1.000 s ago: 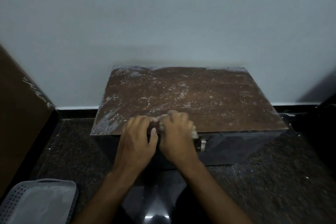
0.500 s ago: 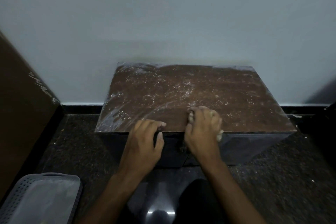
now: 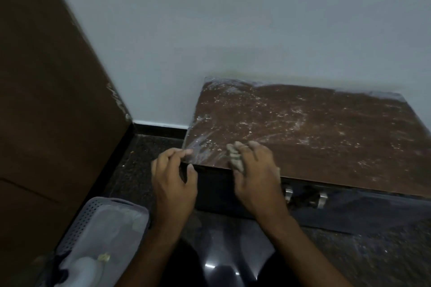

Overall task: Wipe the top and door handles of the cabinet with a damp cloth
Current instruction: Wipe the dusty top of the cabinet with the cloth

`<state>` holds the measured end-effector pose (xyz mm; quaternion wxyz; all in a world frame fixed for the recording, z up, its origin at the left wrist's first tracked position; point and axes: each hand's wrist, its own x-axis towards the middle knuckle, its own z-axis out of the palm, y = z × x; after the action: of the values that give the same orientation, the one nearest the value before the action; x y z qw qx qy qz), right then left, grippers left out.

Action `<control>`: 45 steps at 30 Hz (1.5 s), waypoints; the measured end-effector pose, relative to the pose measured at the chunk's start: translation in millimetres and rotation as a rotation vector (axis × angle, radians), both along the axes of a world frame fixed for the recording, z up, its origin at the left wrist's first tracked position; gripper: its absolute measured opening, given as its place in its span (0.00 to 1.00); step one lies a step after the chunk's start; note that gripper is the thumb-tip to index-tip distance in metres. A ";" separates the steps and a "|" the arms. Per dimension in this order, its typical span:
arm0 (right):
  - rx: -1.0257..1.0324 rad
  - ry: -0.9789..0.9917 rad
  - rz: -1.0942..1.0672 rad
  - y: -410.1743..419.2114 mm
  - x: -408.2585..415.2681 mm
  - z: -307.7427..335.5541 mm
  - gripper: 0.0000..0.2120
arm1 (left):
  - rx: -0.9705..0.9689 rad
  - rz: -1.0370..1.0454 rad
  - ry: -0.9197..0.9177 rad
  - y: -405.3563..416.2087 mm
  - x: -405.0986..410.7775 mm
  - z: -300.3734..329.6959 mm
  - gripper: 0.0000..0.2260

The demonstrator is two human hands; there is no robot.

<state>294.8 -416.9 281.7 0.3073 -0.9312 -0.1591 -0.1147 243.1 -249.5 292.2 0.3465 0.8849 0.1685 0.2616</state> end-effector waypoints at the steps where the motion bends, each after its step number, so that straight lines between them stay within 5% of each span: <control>1: -0.007 0.014 0.058 22.1 0.7 3.1 0.26 | -0.019 0.020 0.013 3.0 1.5 0.6 0.16; 5: -0.073 0.054 0.215 62.6 4.7 13.7 0.27 | -0.094 0.053 0.041 13.6 8.5 4.4 0.21; 12: 0.015 -0.032 -0.079 3.1 -6.2 -2.8 0.28 | -0.364 0.054 0.084 21.6 11.4 2.6 0.20; 21: -0.182 0.003 0.379 138.0 16.2 15.8 0.19 | -0.395 0.213 0.172 46.2 7.5 1.4 0.16; 26: -0.042 0.001 0.240 73.6 1.2 7.0 0.26 | -0.489 0.047 0.125 45.0 6.8 -3.2 0.16; 32: -0.036 0.060 0.155 86.6 29.0 14.0 0.22 | -0.408 0.020 0.060 33.7 9.3 -2.2 0.16; 38: -0.095 0.039 0.323 79.8 11.3 10.4 0.20 | -0.301 0.031 -0.004 39.7 10.4 2.1 0.16; 45: -0.043 0.090 0.073 45.4 26.4 21.3 0.23 | -0.113 -0.103 -0.093 24.2 14.9 2.7 0.14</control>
<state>321.2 -371.6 303.0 0.2982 -0.9353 -0.1813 -0.0580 258.0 -225.3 294.9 0.4162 0.8584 0.1212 0.2742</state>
